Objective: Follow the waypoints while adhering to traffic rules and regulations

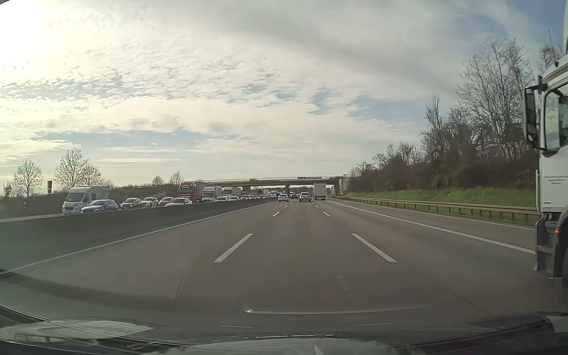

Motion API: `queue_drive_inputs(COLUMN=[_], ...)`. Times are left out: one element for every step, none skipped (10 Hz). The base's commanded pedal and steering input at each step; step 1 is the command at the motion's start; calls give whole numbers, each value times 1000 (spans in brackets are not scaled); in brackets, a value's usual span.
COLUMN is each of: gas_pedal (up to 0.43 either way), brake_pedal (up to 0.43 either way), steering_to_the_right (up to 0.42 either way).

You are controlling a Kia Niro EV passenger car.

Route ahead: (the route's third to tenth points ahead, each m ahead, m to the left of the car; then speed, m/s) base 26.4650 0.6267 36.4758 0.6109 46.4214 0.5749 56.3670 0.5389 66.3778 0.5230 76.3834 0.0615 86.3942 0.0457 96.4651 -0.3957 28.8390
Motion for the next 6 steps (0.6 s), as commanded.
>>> queue_drive_inputs(gas_pedal=[0,0,0,0,0,0], brake_pedal=[0,0,0,0,0,0], steering_to_the_right=[-3,-2,-2,-2,-2,-2])
